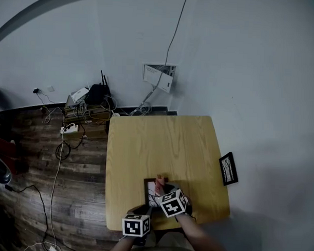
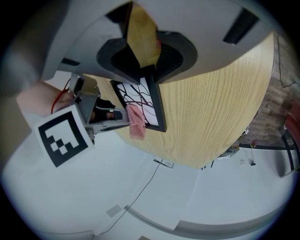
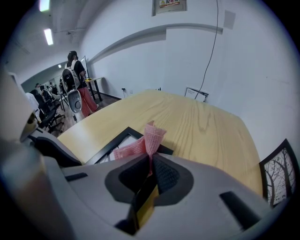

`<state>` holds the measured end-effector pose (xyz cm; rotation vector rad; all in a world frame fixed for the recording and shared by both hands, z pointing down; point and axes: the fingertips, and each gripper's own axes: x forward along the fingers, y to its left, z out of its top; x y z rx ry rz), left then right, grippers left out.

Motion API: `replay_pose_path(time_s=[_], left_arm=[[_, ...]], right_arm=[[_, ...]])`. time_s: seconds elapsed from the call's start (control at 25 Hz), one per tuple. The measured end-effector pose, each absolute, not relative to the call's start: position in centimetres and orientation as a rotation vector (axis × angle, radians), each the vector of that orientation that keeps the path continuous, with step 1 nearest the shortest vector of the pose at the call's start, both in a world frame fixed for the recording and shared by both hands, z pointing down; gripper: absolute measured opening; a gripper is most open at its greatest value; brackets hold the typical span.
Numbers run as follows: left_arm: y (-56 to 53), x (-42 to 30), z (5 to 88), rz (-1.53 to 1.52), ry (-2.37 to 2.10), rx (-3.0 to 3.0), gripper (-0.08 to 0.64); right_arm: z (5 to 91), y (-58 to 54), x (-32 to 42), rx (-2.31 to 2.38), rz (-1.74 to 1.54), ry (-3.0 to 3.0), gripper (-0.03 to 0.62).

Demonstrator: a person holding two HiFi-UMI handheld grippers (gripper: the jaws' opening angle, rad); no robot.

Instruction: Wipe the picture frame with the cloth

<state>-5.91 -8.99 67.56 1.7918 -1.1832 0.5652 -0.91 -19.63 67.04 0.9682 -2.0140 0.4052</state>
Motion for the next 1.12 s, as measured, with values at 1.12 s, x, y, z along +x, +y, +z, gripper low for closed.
replay_pose_path(time_s=[1.12], left_arm=[[-8.9, -6.0, 67.4, 0.568, -1.203, 1.808, 0.097]], right_arm=[[63.8, -13.3, -4.1, 0.918, 0.669, -2.234, 0.015]])
